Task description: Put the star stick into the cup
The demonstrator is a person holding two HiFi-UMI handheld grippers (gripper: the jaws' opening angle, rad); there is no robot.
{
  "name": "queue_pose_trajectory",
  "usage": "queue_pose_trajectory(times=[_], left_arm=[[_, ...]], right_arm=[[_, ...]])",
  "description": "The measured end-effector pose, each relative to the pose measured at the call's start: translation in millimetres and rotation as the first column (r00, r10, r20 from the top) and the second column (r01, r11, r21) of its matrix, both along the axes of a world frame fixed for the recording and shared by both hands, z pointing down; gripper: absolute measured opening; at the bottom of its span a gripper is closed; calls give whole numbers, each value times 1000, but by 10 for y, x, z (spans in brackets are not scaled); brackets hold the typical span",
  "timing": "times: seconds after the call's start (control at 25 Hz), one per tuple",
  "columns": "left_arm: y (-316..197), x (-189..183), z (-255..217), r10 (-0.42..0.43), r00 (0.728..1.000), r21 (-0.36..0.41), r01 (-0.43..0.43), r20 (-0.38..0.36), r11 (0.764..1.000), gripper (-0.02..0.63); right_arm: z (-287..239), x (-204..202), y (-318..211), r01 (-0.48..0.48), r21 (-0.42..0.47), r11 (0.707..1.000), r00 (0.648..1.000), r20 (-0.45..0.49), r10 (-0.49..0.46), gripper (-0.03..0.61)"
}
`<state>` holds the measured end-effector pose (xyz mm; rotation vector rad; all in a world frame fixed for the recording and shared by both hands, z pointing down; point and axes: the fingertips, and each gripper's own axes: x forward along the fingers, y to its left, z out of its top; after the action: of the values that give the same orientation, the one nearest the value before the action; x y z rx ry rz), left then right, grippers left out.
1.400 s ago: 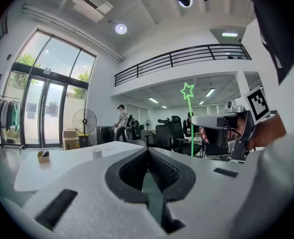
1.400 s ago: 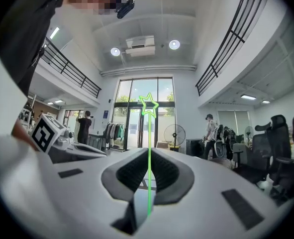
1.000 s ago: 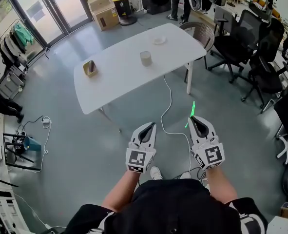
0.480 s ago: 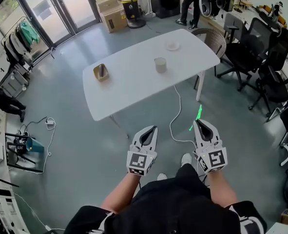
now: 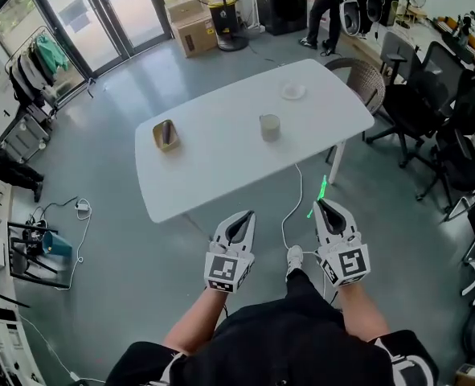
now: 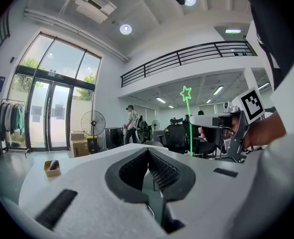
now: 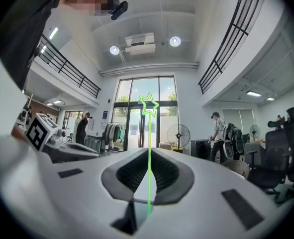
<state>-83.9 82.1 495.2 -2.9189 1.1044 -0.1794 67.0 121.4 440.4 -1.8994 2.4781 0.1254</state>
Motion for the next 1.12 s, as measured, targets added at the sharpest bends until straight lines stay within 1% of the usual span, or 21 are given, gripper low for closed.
queue_pose_trajectory(times=[0.28, 0.48, 0.72, 0.84, 1.0, 1.12], left_arm=[[-805, 385, 12, -60, 998, -17, 60, 3, 998, 11], [-1282, 695, 67, -99, 995, -30, 99, 15, 995, 11], [-1700, 878, 112, -147, 989, -43, 148, 30, 988, 11], [-1899, 958, 129, -185, 983, -47, 186, 22, 982, 11], [-2032, 1035, 160, -217, 976, -68, 218, 12, 974, 11], [-2142, 1031, 167, -233, 972, -69, 234, 25, 970, 11]], right_arm=[[134, 256, -842, 95, -35, 995, 995, -10, -96, 21], [216, 572, -1382, 139, -51, 989, 990, 22, -138, 21], [172, 827, -1925, 178, -45, 983, 984, 18, -178, 21], [145, 940, -2143, 200, -29, 979, 980, 11, -200, 21], [93, 1038, -2386, 226, -13, 974, 974, -9, -226, 21], [70, 1042, -2557, 236, -3, 972, 972, 8, -236, 21]])
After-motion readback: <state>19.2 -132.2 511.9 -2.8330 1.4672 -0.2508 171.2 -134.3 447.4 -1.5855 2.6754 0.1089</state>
